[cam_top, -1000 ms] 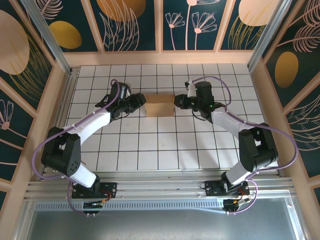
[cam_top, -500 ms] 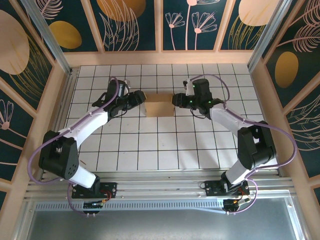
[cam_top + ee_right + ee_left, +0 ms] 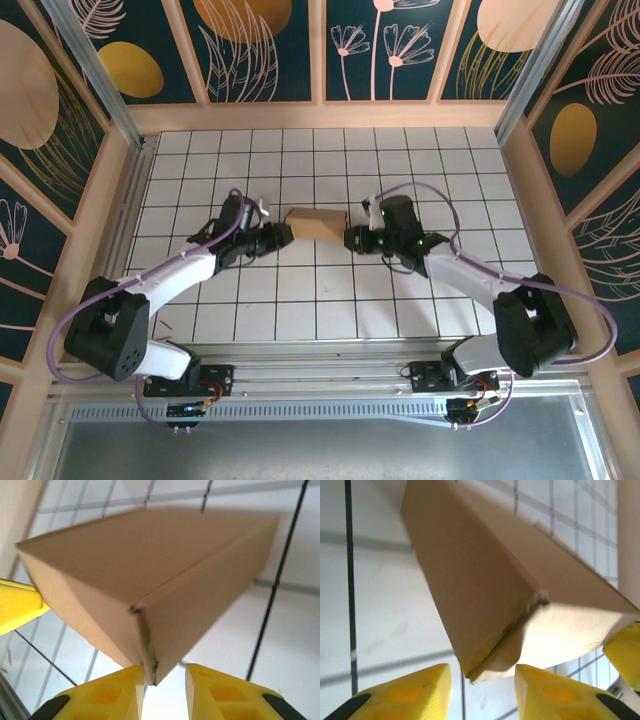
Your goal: Fold the paper box
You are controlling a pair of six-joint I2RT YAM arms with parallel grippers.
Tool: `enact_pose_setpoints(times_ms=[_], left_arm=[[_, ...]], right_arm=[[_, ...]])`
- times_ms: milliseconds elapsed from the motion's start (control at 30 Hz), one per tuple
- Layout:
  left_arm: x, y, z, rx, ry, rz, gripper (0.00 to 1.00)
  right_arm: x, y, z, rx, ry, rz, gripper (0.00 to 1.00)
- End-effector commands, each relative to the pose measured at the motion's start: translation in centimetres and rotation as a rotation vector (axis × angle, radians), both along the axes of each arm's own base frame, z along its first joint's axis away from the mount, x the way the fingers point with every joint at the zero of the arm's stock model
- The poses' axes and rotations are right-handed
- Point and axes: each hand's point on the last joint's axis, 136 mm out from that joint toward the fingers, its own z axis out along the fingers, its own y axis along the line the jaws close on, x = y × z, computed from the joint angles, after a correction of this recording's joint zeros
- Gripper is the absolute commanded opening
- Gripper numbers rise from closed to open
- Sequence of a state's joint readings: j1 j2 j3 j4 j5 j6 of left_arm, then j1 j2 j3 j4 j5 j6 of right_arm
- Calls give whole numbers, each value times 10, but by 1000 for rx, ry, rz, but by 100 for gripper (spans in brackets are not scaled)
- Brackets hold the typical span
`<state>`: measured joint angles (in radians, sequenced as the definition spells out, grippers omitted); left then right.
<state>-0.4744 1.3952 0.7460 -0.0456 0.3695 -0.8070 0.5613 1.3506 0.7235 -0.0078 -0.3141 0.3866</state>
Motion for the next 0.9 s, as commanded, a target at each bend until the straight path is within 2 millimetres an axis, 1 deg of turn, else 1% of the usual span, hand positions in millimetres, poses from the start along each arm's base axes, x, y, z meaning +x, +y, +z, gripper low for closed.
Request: enact_pose_setpoints(times_ms=[0,100,167,200,233,300,400,433,500,633,700,800,867], left_arm=[[-21,6,-5,-26,30,34,42],[-27,11,1,-37,9,50,51],[-27,12,11,-48,-32,48,57],[-25,14,15,-48,-48,59,60],[-23,16,15,-43,-53,74,63],[-19,19,10,-18,-52,99,66],[-13,16,-3,-5,-33,94,67],[-11,12,-7,-14,-32,82,67],[-7,5,-13,-27,-37,56,62],[2,-15,-20,-72,-46,-11,53],[6,-20,-30,-64,-21,-18,45],[18,-24,-36,-48,-24,-10,38],[30,-27,-36,-42,-38,8,36]], right_arm=[[-15,-17,-12,-12,9,-81,29],[-25,-21,-8,37,8,-99,34],[-28,-19,3,87,4,-105,38],[-26,-20,9,111,2,-125,42],[-24,-21,12,127,4,-150,45],[-19,-21,12,170,32,-199,50],[-12,-13,2,208,88,-231,50],[-11,-10,-2,219,107,-237,49],[-10,-1,-11,247,127,-235,43],[-4,8,-31,221,141,-231,33],[1,12,-40,208,149,-227,27],[12,18,-47,196,142,-228,25],[23,21,-50,195,127,-244,22]])
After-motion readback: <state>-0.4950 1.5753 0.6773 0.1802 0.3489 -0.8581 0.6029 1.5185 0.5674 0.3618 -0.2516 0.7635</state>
